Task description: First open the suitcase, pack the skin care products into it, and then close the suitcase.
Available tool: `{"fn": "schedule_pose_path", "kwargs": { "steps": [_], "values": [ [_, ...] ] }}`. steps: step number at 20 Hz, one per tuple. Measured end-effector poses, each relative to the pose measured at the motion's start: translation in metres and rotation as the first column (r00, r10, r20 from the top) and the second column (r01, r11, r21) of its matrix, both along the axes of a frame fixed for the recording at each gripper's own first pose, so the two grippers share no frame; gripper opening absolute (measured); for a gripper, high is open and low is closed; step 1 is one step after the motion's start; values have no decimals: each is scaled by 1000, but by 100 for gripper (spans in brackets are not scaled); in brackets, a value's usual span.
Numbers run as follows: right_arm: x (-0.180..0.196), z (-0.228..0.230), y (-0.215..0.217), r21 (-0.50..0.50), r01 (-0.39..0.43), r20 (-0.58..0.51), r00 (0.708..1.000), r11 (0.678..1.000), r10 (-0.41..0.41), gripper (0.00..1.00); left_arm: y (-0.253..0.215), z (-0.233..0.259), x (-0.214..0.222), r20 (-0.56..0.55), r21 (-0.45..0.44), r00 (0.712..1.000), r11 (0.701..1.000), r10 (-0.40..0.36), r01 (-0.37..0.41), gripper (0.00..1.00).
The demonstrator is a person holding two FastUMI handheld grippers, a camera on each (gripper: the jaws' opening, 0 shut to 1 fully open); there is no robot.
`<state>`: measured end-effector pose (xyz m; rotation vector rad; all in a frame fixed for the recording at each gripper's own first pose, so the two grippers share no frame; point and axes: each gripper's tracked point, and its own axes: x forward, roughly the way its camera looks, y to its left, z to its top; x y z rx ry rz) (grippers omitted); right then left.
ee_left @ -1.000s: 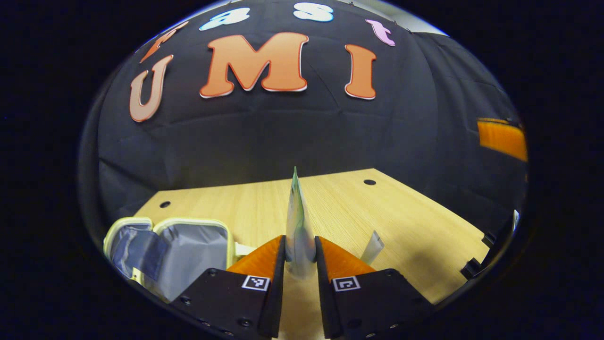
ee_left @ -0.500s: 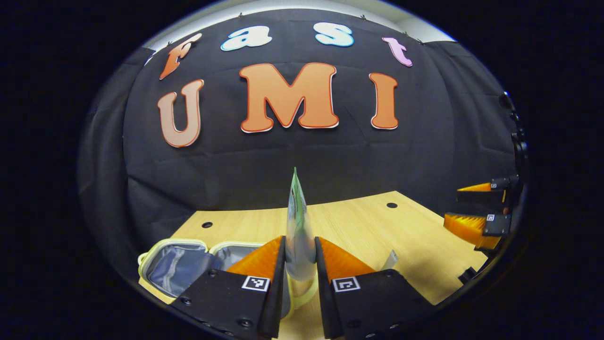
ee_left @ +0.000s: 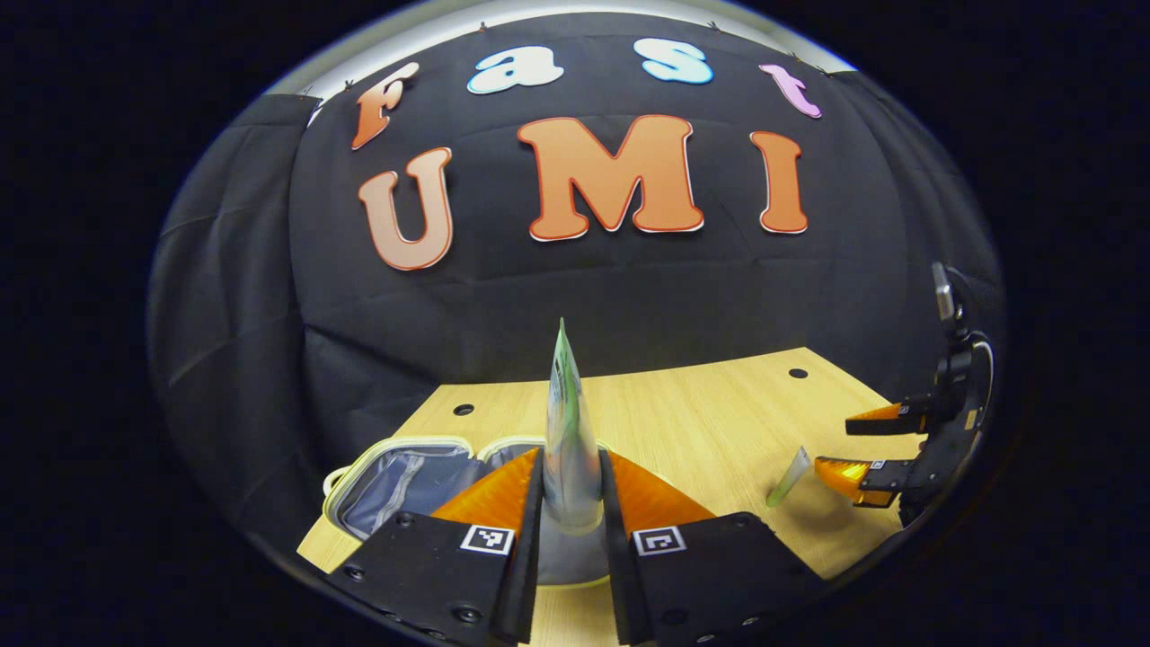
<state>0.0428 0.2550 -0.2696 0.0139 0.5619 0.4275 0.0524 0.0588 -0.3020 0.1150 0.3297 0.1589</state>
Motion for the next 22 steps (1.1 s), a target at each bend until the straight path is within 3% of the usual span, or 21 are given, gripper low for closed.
{"fn": "schedule_pose_path", "kwargs": {
  "steps": [5,8,11,16,17,22],
  "values": [
    [6,-48,19,-18,-51,-95,994,999,49,84,14,0,-12,-13,13,996,996,91,-90,34],
    [9,-71,30,-7,-50,-161,986,999,48,67,21,-1,-18,-24,20,990,990,137,-136,34],
    [12,-83,38,-5,-60,-187,981,998,59,60,26,-2,-22,-34,24,985,985,171,-170,34],
    [13,-81,40,41,-48,-209,976,998,55,31,30,-3,-24,-39,25,981,982,189,-188,34],
    [12,-79,40,44,-54,-209,976,998,62,35,30,-3,-23,-38,25,982,983,185,-184,34],
    [7,-41,46,69,-61,-152,986,996,71,34,29,-7,-21,-53,16,987,988,152,-152,34]
  ]
}}
